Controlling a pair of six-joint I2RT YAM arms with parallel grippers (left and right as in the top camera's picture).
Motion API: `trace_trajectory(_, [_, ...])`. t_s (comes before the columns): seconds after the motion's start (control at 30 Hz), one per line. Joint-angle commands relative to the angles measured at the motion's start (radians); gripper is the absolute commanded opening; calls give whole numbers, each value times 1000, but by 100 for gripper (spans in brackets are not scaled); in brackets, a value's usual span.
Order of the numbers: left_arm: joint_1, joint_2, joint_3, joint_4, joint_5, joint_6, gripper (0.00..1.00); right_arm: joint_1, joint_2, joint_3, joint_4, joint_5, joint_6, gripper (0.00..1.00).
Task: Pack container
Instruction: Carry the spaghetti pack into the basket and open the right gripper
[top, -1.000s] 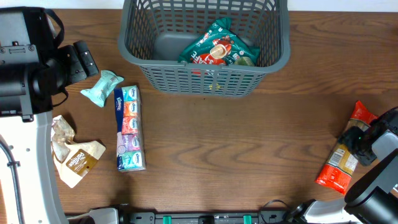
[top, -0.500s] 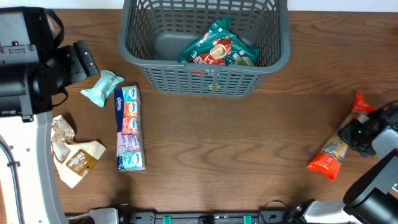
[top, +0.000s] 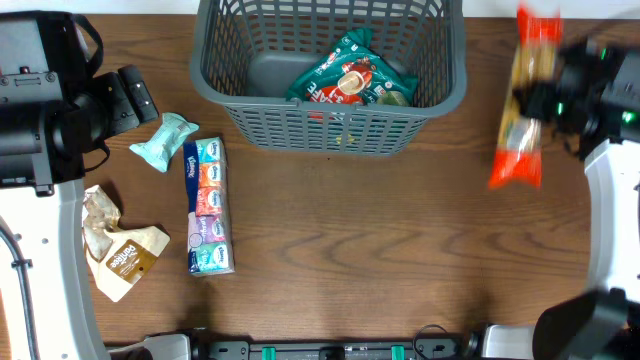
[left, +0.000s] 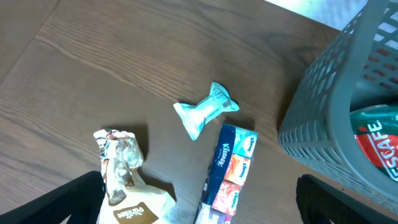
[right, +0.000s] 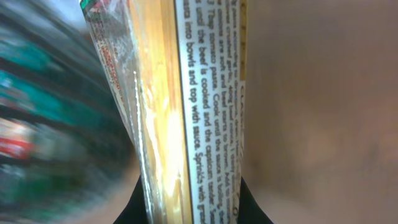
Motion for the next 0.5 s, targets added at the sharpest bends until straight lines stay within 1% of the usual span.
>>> trace_trajectory(0.0, [3,4,-4,-1,-8,-6,99,98,-57,169,5,-50,-24,1])
trace_trajectory(0.1, [3,4,-4,-1,-8,-6,99,190,-40,278,11,-53,-74,2])
trace_trajectory(0.27, [3,4,-4,-1,-8,-6,99,349,21,441,10,-53,-229,1])
trace_trajectory(0.37, [3,4,-4,-1,-8,-6,99,439,77,515,6,-53,-370,1])
trace_trajectory(0.47, [3,4,-4,-2,-8,-6,99,510,128,549,8,-52,-511,1])
